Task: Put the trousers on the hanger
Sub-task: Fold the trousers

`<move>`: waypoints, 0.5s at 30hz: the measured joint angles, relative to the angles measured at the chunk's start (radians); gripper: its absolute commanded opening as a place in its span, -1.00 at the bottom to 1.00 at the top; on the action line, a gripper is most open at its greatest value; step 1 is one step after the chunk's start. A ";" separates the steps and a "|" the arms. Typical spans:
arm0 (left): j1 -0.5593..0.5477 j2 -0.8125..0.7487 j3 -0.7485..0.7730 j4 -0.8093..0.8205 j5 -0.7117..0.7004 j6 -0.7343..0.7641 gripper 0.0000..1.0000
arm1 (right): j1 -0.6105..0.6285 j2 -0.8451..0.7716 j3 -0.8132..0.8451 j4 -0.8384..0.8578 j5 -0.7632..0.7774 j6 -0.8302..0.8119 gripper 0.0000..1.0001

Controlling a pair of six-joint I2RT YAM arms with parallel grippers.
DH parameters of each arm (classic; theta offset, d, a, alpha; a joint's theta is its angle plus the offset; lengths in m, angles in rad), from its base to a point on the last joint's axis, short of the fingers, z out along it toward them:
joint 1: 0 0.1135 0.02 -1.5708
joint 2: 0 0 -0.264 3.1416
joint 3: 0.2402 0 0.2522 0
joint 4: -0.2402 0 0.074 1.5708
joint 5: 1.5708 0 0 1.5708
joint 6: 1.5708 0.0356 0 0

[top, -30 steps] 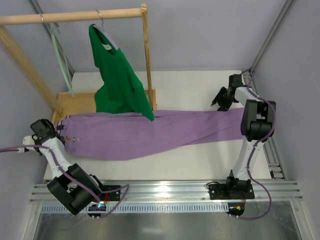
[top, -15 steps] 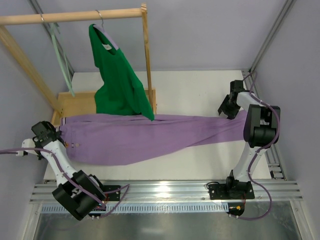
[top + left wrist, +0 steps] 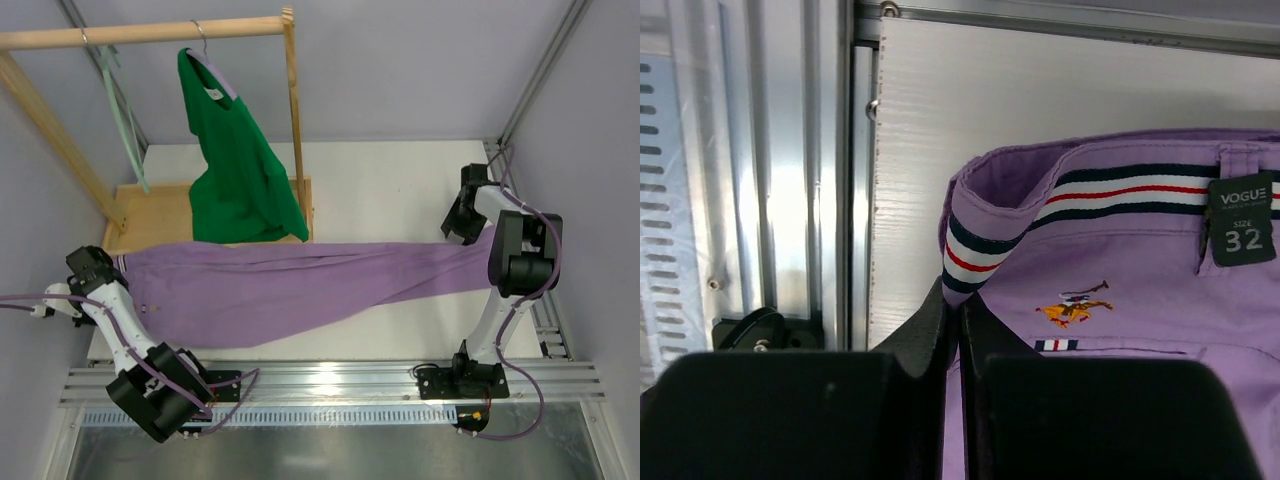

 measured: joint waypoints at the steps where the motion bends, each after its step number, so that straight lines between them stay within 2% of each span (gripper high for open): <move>1: 0.000 -0.001 0.000 -0.006 -0.007 0.000 -0.99 | 0.000 -0.006 -0.008 0.000 0.005 0.000 0.06; 10: 0.001 0.013 0.002 -0.034 -0.055 0.000 -0.99 | -0.016 -0.051 -0.062 -0.039 0.065 0.000 0.06; 13: 0.001 0.058 0.024 -0.037 -0.053 0.000 -0.80 | -0.021 -0.051 -0.057 -0.055 0.076 0.000 0.06; 14: 0.001 0.079 0.039 -0.037 -0.048 0.000 -0.52 | -0.022 -0.051 -0.055 -0.061 0.080 -0.001 0.06; 15: 0.001 0.101 0.057 -0.039 -0.043 0.001 -0.39 | -0.023 -0.051 -0.049 -0.074 0.084 -0.002 0.06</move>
